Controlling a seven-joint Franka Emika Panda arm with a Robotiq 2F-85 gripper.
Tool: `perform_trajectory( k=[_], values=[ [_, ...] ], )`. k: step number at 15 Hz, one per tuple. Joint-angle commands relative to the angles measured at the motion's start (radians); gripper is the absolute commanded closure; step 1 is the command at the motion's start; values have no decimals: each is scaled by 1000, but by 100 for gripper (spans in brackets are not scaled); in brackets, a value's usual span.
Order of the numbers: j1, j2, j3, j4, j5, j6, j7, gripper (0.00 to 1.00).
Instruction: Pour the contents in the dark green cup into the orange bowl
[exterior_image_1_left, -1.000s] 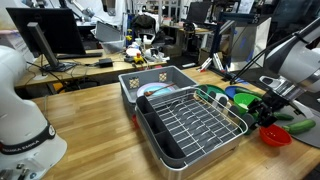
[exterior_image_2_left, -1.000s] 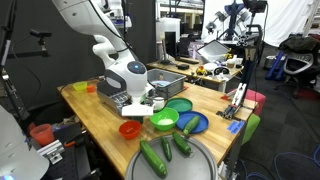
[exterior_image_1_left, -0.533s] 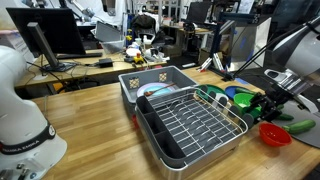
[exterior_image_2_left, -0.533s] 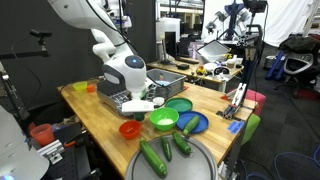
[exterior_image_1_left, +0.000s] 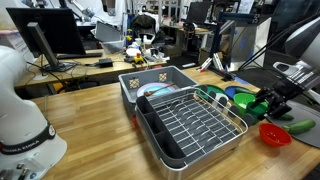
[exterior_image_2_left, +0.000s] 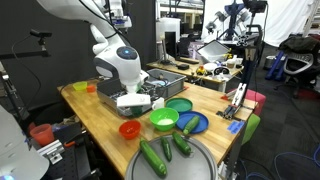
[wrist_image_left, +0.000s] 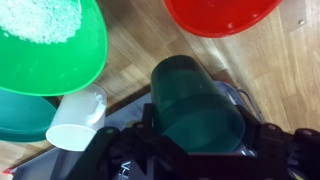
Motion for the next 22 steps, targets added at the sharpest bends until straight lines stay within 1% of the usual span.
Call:
perform_trajectory(
  k=[1,3,5,7,9,10,13,14,15,17,18,19,20,22],
  values=[
    [10,-112,-3,-86,-62,3,35,47],
    [14,-171,-1,-130,-102,28,75,47],
    [13,-234,5,-177,-157,78,140,47],
    [4,-290,12,-222,-224,128,227,47],
    [-16,-330,23,-268,-308,172,340,47],
    [-44,-271,40,-220,-354,196,397,47],
    [-118,-242,69,-227,-556,239,626,47],
    [-115,-228,38,-226,-663,234,726,47],
    [-181,-220,76,-226,-750,205,810,47],
    [-236,-218,77,-226,-939,153,980,47],
    [-245,-244,62,-226,-1032,104,1058,47],
    [-215,-265,20,-224,-1100,60,1119,47],
    [-214,-290,16,-220,-1141,14,1163,47],
    [-185,-336,2,-209,-1151,-67,1188,47]
  ],
)
